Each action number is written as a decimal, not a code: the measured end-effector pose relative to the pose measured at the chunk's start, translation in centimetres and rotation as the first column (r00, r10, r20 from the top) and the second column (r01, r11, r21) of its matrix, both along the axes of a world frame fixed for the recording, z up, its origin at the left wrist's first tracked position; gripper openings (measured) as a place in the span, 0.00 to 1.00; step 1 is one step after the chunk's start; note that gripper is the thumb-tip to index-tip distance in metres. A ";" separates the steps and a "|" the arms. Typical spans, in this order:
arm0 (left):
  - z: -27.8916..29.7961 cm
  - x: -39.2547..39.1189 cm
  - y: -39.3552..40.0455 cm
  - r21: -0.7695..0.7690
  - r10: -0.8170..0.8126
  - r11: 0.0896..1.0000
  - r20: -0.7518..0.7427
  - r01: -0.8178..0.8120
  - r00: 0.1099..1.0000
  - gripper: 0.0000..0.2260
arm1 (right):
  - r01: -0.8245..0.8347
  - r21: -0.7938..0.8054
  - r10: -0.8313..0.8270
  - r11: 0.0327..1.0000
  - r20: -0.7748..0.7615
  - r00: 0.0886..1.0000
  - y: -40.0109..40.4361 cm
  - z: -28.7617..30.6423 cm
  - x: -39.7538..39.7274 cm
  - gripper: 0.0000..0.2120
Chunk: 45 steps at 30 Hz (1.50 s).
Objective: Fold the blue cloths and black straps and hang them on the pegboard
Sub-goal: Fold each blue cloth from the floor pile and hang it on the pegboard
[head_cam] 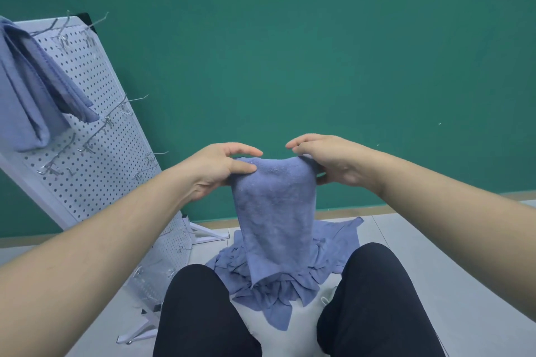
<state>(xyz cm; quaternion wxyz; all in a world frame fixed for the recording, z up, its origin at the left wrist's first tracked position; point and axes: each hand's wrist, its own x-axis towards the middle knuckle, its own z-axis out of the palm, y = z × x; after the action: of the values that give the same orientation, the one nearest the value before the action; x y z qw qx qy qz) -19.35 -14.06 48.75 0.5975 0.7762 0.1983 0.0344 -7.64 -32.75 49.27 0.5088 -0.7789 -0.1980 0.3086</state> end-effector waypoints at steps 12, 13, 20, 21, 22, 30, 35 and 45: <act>0.2 0.2 -0.1 -0.025 0.018 0.999 -0.072 -0.020 0.997 0.08 | -0.002 0.020 0.001 1.000 0.019 1.000 -0.5 0.3 1.2 0.15; 0.2 0.1 0.0 -0.031 -0.001 1.000 -0.074 -0.002 0.997 0.11 | 0.012 0.029 -0.013 0.999 0.022 1.000 -0.4 0.3 1.2 0.16; 0.1 0.2 0.1 0.220 0.021 0.975 -0.055 -0.009 0.998 0.27 | -0.003 0.043 -0.001 0.999 0.089 0.996 -0.2 0.1 1.3 0.21; 0.3 0.2 -0.1 0.304 0.030 0.953 -0.060 -0.011 0.998 0.28 | -0.020 0.018 0.018 1.000 0.098 0.995 -0.1 0.1 1.3 0.18; 0.4 0.1 -0.2 0.384 0.038 0.923 -0.071 -0.008 0.997 0.29 | -0.033 -0.006 0.033 0.999 0.114 0.993 -0.1 0.0 1.3 0.15; 0.4 0.0 -1.0 0.670 -0.031 0.739 -0.070 0.070 0.997 0.05 | -0.100 -0.464 0.368 0.880 0.534 0.761 0.1 0.0 0.8 0.17; -0.4 0.1 -0.3 0.621 -0.056 0.784 0.026 0.028 0.998 0.01 | -0.076 -0.447 0.339 0.892 0.547 0.765 -0.4 -0.1 1.2 0.08; -1.4 0.2 0.2 0.044 0.161 0.983 0.287 -0.180 0.945 0.06 | 0.022 0.207 -0.080 0.978 0.274 0.958 0.1 -1.4 1.4 0.16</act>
<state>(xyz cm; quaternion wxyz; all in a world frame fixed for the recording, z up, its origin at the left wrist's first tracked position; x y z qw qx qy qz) -19.15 -13.82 47.35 0.5872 0.7635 0.1763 0.2029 -6.26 -32.61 47.82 0.5597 -0.7641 -0.2780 0.1600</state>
